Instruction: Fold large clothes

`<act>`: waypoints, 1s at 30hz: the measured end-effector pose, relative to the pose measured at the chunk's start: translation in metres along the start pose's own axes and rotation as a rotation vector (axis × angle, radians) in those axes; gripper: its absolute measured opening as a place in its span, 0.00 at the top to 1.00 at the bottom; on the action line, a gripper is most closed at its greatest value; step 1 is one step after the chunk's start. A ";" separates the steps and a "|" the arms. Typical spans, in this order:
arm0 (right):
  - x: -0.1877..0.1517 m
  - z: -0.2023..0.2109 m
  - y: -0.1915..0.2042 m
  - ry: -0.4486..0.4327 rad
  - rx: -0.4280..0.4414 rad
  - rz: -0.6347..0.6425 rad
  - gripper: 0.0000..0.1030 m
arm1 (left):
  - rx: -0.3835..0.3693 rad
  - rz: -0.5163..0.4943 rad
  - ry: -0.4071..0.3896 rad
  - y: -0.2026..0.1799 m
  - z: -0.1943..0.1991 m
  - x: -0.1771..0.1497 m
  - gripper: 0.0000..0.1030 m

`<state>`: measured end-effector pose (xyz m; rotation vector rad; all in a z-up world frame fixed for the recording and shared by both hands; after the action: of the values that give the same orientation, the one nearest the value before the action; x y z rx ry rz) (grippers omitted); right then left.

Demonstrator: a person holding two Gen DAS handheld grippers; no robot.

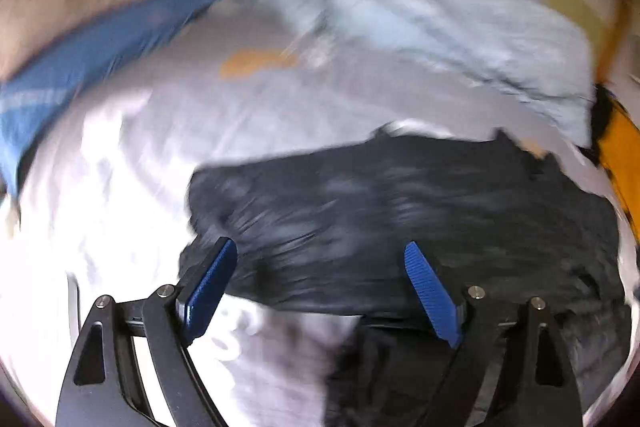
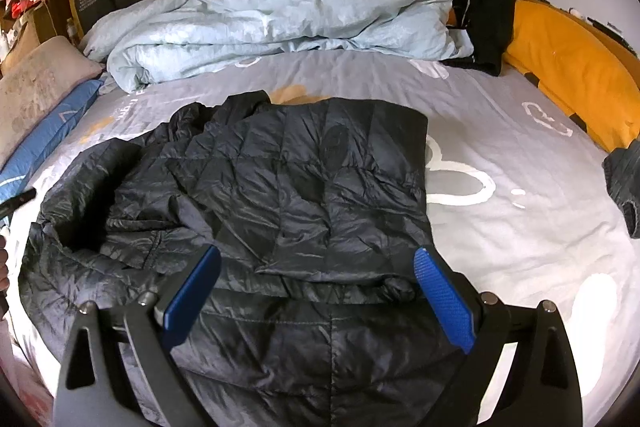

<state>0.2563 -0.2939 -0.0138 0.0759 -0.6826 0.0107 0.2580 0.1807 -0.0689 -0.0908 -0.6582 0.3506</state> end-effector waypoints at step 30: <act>-0.007 -0.013 0.011 0.024 -0.040 0.064 0.06 | -0.355 0.281 0.063 0.010 -0.012 0.005 0.98</act>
<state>0.2586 -0.2819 -0.0277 0.0155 -0.6609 0.0592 0.2659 0.1917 -0.0770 -0.5345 -0.6407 0.4963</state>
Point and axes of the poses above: each gripper's, at about its wrist camera, not at the fingertips, and z roughly against the way its jaws point, y to its left, x to its top, the point moved 4 cm from there along -z, roughly the way its jaws point, and after that the axes turned 2 degrees about z, right-handed, at the moved point
